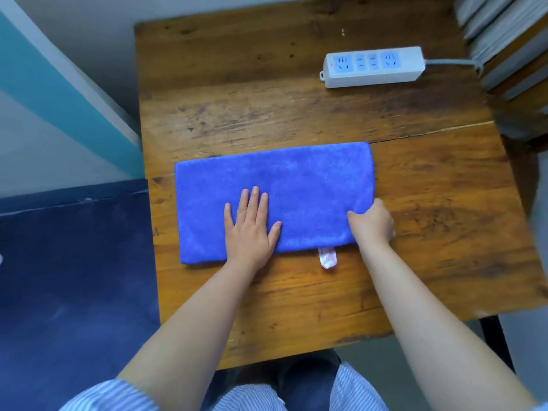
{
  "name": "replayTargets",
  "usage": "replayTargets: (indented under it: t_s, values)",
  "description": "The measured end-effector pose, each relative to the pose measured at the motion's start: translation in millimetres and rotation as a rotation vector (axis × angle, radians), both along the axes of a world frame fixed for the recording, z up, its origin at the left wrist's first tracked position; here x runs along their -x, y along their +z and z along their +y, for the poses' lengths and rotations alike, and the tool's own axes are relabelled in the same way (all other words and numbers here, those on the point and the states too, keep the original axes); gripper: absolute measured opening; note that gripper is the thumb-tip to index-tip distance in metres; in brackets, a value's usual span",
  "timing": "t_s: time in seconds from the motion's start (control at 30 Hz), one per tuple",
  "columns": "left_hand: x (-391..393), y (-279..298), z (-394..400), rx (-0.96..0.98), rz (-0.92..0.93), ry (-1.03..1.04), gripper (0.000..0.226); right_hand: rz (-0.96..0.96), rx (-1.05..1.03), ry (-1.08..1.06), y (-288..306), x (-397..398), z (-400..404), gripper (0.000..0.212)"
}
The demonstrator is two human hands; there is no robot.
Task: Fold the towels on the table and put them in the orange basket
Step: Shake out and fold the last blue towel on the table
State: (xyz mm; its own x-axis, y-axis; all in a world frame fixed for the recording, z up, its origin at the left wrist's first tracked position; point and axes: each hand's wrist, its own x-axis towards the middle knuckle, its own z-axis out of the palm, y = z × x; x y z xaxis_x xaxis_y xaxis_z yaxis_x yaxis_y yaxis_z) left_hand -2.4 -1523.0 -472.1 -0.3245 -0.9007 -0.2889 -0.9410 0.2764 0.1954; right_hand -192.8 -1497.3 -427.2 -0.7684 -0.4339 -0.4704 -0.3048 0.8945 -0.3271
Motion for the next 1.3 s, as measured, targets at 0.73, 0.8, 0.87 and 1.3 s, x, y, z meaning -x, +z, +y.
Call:
replayTargets:
  t_s: [0.73,0.8,0.87,1.3]
  values:
    - [-176.0,34.0,29.7,0.043,0.412,0.575,0.036,-0.409,0.358,0.691,28.2,-221.6,-48.3,0.034]
    - [-186.8,31.9,37.7,0.022,0.434,0.632,0.036,-0.493,0.240,0.724,21.6,-228.8,-47.6,0.045]
    - [-193.6,31.3,40.3,-0.002,0.471,0.695,0.037,-0.515,0.258,0.616,22.8,-221.6,-47.6,0.043]
    - [-127.4,42.2,-29.5,-0.280,0.595,0.822,0.029,0.131,0.047,1.362,3.6,-126.6,-0.5,0.074]
